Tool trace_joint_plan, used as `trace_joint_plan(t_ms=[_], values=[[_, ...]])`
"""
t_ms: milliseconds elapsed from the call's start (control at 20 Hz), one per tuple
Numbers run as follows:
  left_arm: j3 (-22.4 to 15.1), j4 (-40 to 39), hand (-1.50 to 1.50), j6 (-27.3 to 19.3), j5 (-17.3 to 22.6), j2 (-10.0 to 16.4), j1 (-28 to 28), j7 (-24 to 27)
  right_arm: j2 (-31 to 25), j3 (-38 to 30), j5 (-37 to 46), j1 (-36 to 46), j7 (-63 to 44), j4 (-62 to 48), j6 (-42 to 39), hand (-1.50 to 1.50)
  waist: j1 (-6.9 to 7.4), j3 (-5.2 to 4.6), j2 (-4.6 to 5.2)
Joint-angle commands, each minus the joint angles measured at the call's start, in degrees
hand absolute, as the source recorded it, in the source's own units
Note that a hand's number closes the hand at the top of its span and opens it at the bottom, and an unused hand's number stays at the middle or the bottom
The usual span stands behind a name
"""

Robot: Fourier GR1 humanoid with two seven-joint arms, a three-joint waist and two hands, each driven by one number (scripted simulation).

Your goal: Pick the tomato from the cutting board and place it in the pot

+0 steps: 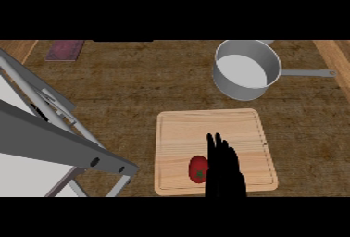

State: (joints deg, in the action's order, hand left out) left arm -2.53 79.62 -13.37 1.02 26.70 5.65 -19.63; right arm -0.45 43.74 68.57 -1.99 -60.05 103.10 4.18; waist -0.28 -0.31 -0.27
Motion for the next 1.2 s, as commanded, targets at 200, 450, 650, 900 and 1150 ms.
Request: trace_joint_plan(t_ms=[200, 450, 650, 900, 1150], values=[[-0.09, 3.38, 0.00, 0.21, -0.15, -0.22, -1.82, -1.06, 0.41, 6.34, -6.35, 5.74, -24.42, 7.36, -15.04, -1.50, 1.32, 0.19, 0.07], [-0.44, 2.17, 0.00, -0.29, -1.46, -0.83, 1.50, -3.84, 0.39, 4.53, -7.39, 6.21, -24.71, 6.43, -13.97, -1.50, 0.27, 0.25, 0.23], [0.73, 2.53, 0.00, 1.96, -0.12, -0.02, -0.62, -1.48, 0.39, 1.04, -11.19, 10.95, -25.14, 3.47, -14.59, -1.50, 1.12, 0.23, 0.29], [-0.13, 1.59, 0.00, 1.50, -1.28, -1.53, -1.07, -1.59, 0.39, 2.48, -12.76, 11.73, -25.16, -3.16, -9.73, -1.50, 1.00, 0.24, 0.34], [0.39, 3.27, 0.00, 0.01, -3.17, -1.99, -2.07, -1.31, 0.39, 2.62, -12.81, 13.96, -22.67, -9.11, -4.93, -1.50, 0.92, 0.29, 0.29]])
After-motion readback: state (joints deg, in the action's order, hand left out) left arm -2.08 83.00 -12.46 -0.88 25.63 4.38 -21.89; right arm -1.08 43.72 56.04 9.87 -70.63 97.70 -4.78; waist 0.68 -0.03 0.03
